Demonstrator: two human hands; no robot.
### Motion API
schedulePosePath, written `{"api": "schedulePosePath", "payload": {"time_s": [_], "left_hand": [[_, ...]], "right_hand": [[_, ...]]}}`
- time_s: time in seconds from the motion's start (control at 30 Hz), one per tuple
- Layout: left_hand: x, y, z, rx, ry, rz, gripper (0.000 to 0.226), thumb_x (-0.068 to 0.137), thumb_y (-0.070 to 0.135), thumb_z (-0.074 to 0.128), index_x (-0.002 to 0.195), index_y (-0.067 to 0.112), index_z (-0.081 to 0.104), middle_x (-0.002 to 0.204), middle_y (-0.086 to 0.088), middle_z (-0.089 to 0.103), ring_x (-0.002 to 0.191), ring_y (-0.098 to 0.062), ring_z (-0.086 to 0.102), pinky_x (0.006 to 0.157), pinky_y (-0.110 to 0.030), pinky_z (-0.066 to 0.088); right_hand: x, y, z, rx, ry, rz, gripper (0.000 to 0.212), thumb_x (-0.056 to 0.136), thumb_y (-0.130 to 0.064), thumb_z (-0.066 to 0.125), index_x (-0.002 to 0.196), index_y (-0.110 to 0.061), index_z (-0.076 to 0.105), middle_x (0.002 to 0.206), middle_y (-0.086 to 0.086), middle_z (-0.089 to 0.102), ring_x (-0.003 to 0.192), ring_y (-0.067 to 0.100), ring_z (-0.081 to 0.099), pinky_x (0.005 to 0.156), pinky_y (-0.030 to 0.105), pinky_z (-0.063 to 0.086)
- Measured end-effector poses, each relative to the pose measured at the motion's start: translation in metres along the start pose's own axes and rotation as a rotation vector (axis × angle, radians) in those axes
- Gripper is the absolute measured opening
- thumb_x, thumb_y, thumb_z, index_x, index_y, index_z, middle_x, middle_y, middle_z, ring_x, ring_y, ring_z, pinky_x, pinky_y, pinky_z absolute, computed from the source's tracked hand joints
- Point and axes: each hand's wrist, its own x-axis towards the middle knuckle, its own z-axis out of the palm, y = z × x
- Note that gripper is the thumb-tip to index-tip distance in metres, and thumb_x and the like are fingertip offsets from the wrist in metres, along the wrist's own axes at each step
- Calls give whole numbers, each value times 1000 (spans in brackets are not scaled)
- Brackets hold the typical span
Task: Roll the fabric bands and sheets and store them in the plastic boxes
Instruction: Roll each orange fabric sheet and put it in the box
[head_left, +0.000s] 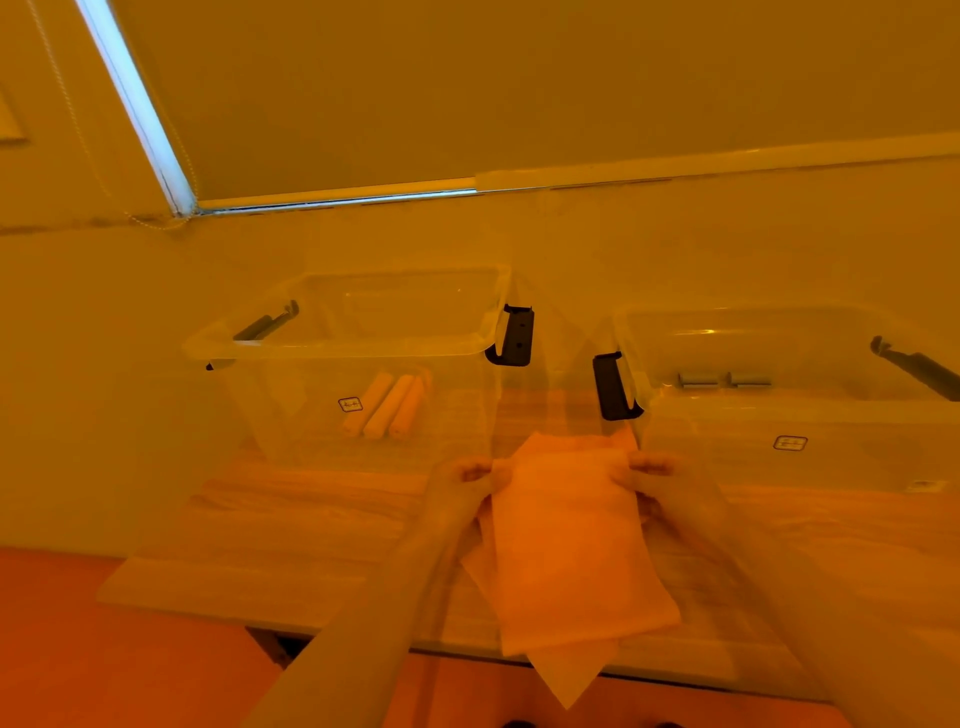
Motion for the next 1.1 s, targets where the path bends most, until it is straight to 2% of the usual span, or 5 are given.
{"api": "schedulePosePath", "payload": {"time_s": [0.2,0.33,0.6,0.8,1.1], "left_hand": [[-2,5,7,15,-2,71,17,88,3,63,74,12,66,55,3,63,42,-3,56,39,-17,41],[1,7,3,75,-48,84,11,89,9,63,79,12,66,61,1,66,49,-5,61,43,-18,44],[2,1,-5,52,-91,110,8,91,15,60,87,13,67,73,1,70,64,-11,66,56,-23,50],[1,-1,-6,69,-79,138,10,92,16,59,94,12,68,74,0,70,62,-11,65,55,-24,49],[-3,-2,-3,33,-76,133,12,91,15,60,99,10,68,73,1,70,61,-8,64,53,-21,49]], "right_hand": [[3,-2,-1,-30,7,-39,11,93,-16,57,99,-16,66,88,12,71,75,29,67,65,40,55],[7,0,-3,-10,-2,-62,14,93,-13,57,102,-17,66,92,14,71,83,34,67,76,51,54],[13,5,-2,72,-68,-105,22,91,-22,59,104,-6,68,75,9,69,56,21,63,44,27,48],[19,11,-3,59,-37,-112,19,91,-16,59,108,-12,66,88,18,71,61,26,65,46,30,52],[14,12,0,130,-43,-81,19,91,-17,60,106,-7,67,86,16,71,57,21,65,40,25,48]]}}
